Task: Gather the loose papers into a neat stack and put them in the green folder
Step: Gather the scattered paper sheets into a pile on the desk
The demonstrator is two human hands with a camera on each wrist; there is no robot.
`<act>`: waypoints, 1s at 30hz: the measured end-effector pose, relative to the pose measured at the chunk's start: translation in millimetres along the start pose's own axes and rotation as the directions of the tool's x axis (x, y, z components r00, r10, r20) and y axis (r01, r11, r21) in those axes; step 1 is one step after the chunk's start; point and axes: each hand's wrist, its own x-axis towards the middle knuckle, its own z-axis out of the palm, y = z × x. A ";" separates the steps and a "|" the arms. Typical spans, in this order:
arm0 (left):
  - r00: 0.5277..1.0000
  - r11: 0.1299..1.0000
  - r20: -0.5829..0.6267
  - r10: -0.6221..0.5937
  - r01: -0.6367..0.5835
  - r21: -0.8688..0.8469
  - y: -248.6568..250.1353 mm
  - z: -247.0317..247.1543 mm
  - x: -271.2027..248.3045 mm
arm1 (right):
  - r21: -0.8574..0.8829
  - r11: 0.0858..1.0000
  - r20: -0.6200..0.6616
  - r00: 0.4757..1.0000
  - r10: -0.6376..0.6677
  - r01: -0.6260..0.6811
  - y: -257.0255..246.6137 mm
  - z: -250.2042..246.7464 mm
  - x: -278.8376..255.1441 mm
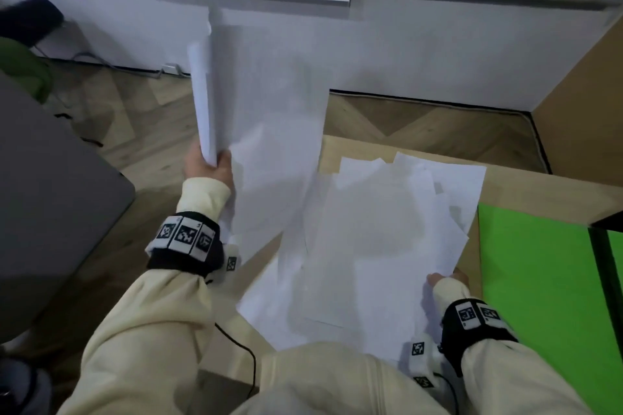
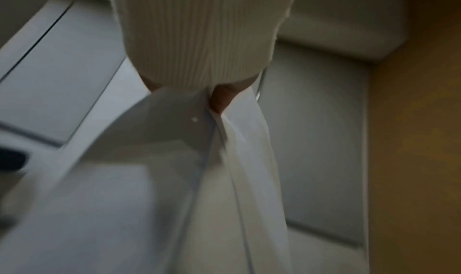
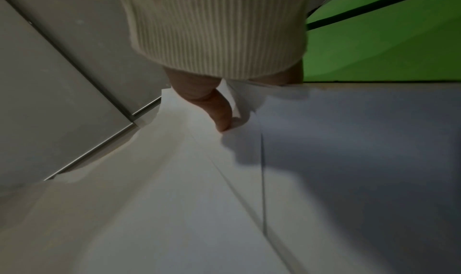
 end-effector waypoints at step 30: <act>0.790 0.861 0.347 -0.505 0.435 0.263 -96.7 102.7 -99.5 | -0.057 0.997 0.161 0.985 0.058 -0.050 -4.1 8.1 -15.6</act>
